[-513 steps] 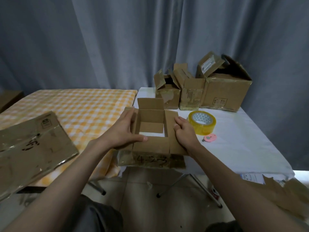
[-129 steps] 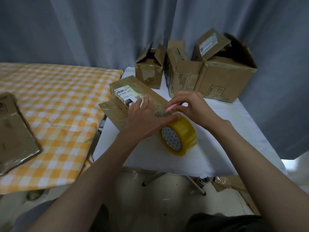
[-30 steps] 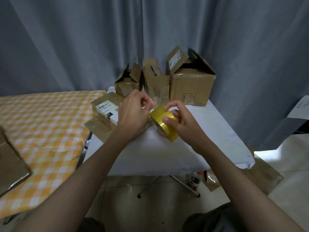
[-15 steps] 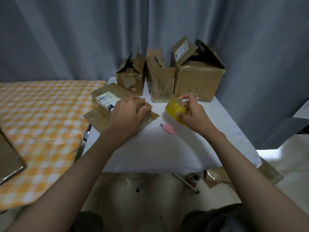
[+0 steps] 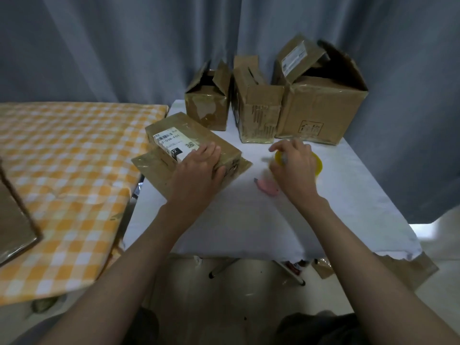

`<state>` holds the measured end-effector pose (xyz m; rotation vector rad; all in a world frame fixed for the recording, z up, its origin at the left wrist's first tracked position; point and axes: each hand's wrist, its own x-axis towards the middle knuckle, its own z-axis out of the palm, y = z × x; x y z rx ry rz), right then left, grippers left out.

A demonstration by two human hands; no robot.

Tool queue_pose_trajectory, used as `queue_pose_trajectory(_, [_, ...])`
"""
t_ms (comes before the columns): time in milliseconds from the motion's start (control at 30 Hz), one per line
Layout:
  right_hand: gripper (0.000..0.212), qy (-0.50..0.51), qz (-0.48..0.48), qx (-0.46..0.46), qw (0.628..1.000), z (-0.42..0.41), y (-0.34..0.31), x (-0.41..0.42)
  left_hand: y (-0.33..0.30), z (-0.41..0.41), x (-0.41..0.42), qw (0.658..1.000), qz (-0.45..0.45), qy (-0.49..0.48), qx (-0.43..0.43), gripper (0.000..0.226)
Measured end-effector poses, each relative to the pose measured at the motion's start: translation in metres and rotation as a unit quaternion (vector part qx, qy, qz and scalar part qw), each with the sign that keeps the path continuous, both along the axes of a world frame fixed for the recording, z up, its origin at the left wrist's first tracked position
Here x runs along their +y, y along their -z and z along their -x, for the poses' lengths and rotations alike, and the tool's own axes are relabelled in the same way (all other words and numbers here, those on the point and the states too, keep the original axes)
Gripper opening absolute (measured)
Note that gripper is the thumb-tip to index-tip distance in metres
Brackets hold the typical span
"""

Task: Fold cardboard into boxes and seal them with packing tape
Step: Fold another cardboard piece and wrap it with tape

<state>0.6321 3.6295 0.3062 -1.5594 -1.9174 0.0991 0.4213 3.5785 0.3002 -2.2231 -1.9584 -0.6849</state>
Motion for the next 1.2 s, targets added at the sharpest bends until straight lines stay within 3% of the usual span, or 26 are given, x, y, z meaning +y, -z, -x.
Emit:
queue_pose_trajectory(100, [0.022, -0.130, -0.029, 0.107, 0.985, 0.038, -0.011, -0.008, 0.002, -0.003, -0.001, 1.000, -0.008, 0.001, 0.003, 0.048])
queue_pose_trajectory(200, [0.023, -0.192, -0.016, 0.108, 0.975, 0.068, -0.012, -0.017, 0.002, 0.004, -0.004, 0.999, 0.008, 0.032, -0.018, 0.050])
queue_pose_trajectory(333, [0.020, -0.179, -0.028, 0.081, 0.980, 0.077, -0.002, -0.020, -0.006, 0.022, -0.003, 0.988, 0.017, 0.088, -0.127, 0.051])
queue_pose_trajectory(433, [0.016, -0.168, -0.037, 0.069, 0.983, 0.078, 0.001, -0.020, -0.014, 0.041, 0.019, 0.996, 0.021, 0.053, -0.071, 0.051])
queue_pose_trajectory(633, [0.009, -0.176, -0.048, 0.093, 0.979, 0.085, 0.006, -0.023, -0.015, 0.075, 0.056, 0.983, 0.171, 0.039, 0.050, 0.068])
queue_pose_trajectory(900, [0.015, -0.157, -0.034, 0.135, 0.978, 0.089, 0.009, -0.025, -0.024, 0.110, 0.088, 0.981, 0.165, -0.072, 0.068, 0.067])
queue_pose_trajectory(1067, [0.015, -0.136, -0.040, 0.148, 0.979, 0.093, 0.007, -0.031, -0.024, 0.111, 0.090, 0.981, 0.135, -0.135, 0.035, 0.067])
queue_pose_trajectory(1200, [0.015, -0.118, -0.027, 0.190, 0.974, 0.091, 0.004, -0.035, -0.031, 0.117, 0.079, 0.982, 0.108, -0.128, -0.084, 0.066])
